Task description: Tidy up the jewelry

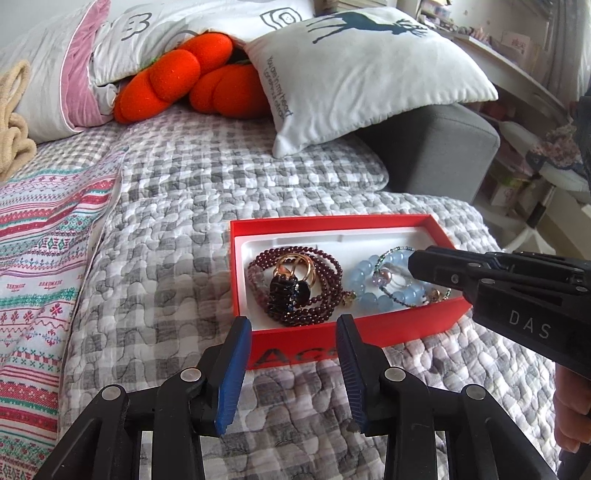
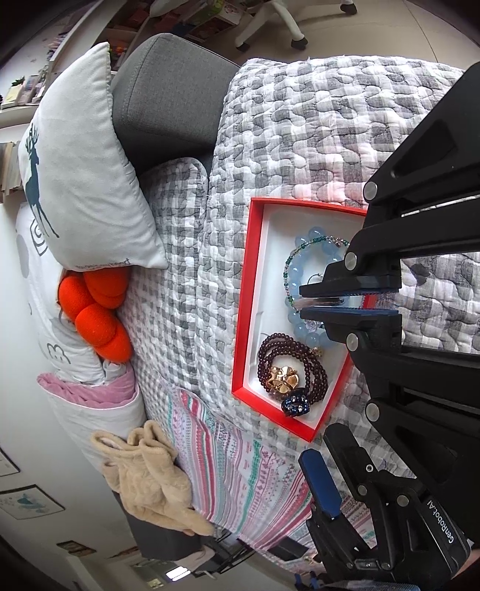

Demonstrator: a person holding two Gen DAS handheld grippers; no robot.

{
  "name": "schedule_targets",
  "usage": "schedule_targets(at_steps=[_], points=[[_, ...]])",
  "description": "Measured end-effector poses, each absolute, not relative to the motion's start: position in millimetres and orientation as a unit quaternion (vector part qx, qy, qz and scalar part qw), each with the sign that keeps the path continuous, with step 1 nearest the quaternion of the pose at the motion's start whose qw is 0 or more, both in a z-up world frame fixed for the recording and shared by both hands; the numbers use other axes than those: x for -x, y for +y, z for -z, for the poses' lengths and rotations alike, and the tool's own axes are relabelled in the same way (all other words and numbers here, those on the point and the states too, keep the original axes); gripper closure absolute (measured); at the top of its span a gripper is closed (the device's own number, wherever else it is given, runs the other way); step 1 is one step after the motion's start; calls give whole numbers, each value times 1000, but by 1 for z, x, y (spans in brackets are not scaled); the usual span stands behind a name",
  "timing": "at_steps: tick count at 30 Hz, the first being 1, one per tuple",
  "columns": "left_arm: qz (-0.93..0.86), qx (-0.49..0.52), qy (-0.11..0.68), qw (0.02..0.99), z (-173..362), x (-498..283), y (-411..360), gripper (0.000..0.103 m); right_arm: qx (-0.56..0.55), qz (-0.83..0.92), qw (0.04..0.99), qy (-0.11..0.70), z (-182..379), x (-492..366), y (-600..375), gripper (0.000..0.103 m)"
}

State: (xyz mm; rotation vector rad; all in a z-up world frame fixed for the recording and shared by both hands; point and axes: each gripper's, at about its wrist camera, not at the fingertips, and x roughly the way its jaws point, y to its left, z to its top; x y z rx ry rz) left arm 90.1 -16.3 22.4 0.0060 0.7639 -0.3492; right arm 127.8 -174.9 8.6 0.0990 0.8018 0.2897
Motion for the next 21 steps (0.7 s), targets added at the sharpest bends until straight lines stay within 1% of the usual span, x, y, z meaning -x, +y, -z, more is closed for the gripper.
schedule_targets(at_steps=[1,2,3,6,10,13,14,15,18,21], points=[[168,-3,371,913,-23,-90,-16,61,-48,-140,910,387,-10,-127,-175,78],[167,-3,371,913,-23,-90,-15,61,-51,-141,910,387,-11,-125,-176,63],[165,-2,371,914,-24,-89,-14,61,-54,-145,910,384,-12,-124,-177,54],[160,-2,373,914,-25,-87,-13,58,-54,-142,915,375,-19,-116,-181,54],[152,-2,375,915,-26,-78,-12,42,-55,-133,916,375,-27,-103,-187,54],[142,-6,378,915,-25,-71,-11,33,-47,-123,917,377,-31,-89,-190,52],[138,-6,379,915,-24,-68,-10,32,-42,-119,918,375,-32,-85,-191,50],[133,-7,381,915,-24,-65,-9,28,-37,-116,919,374,-33,-80,-193,45],[119,-7,386,915,-24,-56,-4,19,-40,-106,922,371,-34,-66,-199,36],[113,-7,393,912,-22,-47,0,10,-42,-87,921,378,-32,-55,-204,34]])
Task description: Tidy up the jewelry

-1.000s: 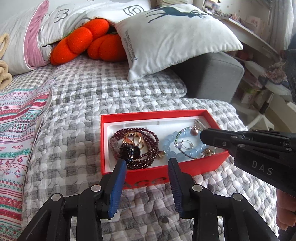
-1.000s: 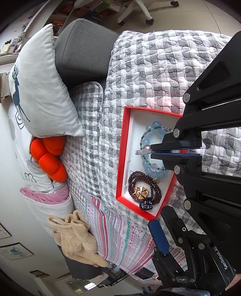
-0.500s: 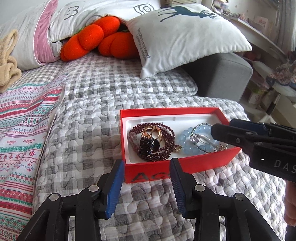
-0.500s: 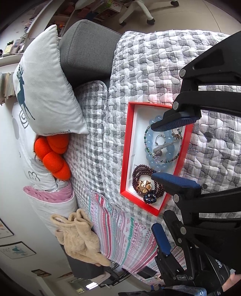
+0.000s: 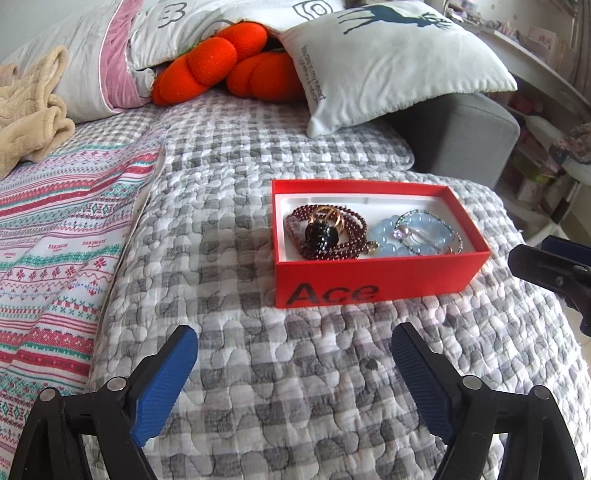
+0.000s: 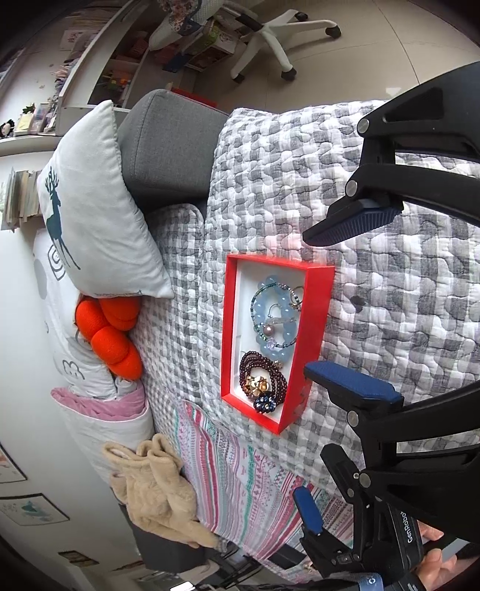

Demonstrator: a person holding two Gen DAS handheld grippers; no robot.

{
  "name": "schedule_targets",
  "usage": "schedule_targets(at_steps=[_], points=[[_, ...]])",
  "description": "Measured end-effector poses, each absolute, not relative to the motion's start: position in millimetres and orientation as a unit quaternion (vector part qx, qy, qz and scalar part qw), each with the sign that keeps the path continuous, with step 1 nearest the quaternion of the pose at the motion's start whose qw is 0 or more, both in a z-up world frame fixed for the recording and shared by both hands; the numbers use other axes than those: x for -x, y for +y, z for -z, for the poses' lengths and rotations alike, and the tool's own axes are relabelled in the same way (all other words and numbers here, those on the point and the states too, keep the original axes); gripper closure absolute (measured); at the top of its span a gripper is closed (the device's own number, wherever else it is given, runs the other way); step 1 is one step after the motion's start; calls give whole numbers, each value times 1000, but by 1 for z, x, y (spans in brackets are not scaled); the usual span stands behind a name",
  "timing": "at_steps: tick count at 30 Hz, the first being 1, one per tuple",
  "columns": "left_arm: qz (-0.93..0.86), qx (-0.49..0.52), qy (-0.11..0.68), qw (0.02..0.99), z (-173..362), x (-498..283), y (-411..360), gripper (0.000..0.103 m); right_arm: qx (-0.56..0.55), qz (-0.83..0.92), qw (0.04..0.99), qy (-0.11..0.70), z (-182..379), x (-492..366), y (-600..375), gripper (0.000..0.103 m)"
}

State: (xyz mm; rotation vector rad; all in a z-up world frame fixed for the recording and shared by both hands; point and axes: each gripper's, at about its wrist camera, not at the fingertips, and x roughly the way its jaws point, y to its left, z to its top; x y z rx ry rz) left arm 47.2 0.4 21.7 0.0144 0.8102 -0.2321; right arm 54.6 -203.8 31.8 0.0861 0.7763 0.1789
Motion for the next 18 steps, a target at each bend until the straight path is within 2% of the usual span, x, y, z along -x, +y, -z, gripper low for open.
schedule_targets(at_steps=[3,4,6,9,18], points=[[95,-9,406,909,-18,-38,4,1,-37,-62,914,399,-25,-43,-206,29],[88,-9,410,908,-17,-35,5,1,-32,-48,910,410,-21,-40,-206,28],[53,-38,418,906,-11,-30,4,1,-23,-35,903,427,-14,-33,-205,17],[28,-61,423,904,-6,-23,4,1,-5,-27,902,431,-9,-24,-198,12],[27,-37,424,904,-7,-22,5,1,-15,-25,898,440,-2,-19,-188,12]])
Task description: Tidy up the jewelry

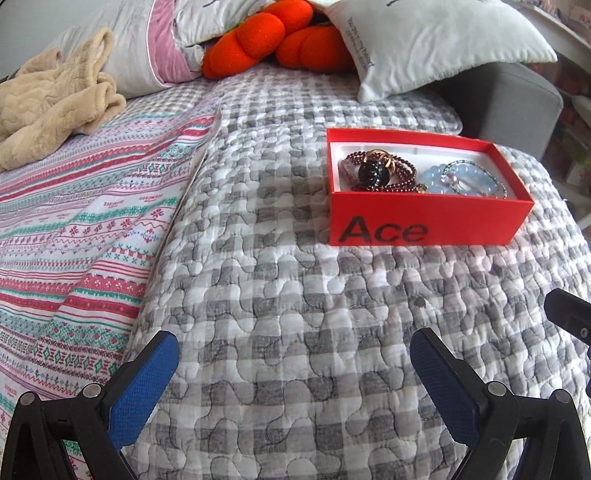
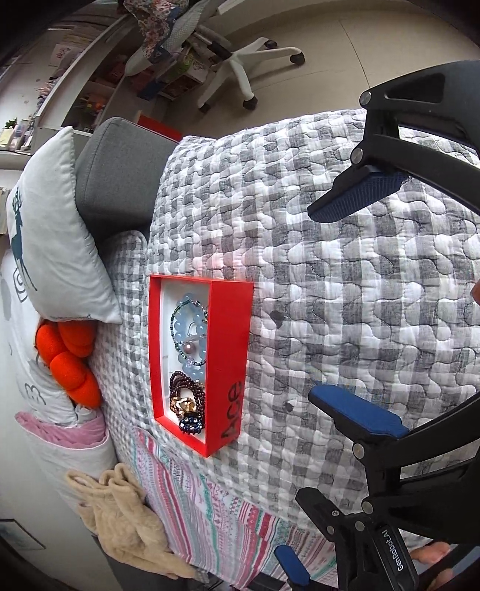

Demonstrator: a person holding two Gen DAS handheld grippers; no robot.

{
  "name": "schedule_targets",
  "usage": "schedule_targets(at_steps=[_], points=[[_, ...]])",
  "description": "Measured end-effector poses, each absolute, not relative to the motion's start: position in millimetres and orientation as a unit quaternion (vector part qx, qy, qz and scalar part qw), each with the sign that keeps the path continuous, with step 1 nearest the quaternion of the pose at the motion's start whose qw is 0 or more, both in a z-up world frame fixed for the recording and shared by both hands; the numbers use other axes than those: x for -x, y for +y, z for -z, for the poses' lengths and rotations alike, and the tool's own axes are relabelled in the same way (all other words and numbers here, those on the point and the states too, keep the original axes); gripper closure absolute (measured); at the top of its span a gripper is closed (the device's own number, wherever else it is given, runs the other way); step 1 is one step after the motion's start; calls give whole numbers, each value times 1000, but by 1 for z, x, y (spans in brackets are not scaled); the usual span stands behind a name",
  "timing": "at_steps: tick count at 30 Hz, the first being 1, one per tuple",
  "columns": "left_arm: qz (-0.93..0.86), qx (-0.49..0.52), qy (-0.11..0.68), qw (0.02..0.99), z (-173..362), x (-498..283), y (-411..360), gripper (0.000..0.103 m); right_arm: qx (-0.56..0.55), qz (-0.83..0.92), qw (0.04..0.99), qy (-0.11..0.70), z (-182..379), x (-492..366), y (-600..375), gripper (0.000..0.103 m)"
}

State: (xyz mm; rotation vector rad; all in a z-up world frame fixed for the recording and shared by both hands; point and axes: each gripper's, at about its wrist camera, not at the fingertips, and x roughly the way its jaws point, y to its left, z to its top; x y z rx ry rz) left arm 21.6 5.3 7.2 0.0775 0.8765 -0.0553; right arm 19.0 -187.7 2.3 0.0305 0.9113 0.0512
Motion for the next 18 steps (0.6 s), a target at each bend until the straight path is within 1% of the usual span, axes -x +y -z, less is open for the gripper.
schedule_targets(at_steps=[18], points=[[25,-51,413,909,-10,-21,0,1,-2,-13,900,436,-3,-21,-181,12]])
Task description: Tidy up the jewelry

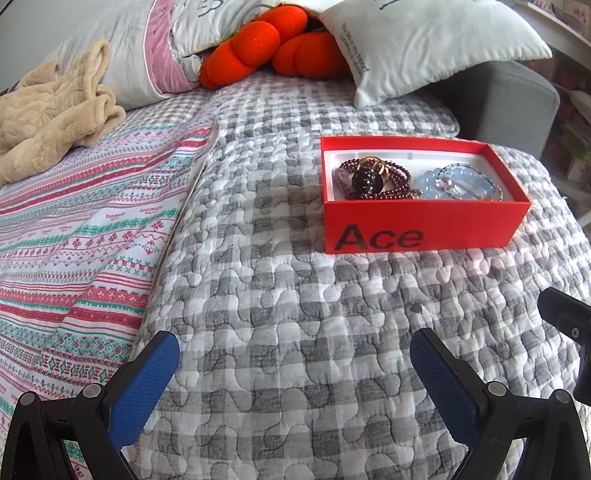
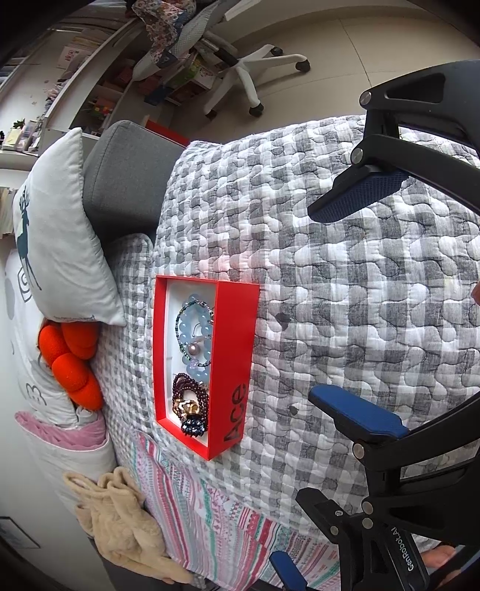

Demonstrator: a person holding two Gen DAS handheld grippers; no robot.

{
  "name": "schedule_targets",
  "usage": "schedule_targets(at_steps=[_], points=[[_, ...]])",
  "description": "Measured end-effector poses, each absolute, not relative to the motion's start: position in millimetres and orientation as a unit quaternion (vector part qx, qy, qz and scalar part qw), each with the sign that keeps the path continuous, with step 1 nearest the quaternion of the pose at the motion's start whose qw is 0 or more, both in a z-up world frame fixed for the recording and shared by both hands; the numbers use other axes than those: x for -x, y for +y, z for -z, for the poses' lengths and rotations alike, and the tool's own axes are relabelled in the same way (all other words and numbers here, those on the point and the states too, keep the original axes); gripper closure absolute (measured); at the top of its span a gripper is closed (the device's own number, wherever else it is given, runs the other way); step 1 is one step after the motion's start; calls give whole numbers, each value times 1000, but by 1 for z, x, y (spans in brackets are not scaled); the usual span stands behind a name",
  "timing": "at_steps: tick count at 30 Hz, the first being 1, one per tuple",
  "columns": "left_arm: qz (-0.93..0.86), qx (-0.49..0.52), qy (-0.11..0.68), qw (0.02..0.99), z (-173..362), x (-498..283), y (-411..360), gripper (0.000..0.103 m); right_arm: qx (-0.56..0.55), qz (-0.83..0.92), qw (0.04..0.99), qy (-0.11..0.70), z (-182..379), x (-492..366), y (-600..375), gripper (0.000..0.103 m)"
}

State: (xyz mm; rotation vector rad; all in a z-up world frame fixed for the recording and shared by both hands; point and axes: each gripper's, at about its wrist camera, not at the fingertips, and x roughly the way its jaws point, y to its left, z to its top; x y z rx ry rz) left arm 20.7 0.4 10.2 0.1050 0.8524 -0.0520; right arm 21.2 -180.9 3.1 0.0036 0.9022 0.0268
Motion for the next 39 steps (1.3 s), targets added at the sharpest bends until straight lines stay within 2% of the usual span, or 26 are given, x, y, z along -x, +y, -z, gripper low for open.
schedule_targets(at_steps=[39], points=[[28,-55,404,913,-12,-17,2,1,-4,-8,900,435,-4,-23,-183,12]])
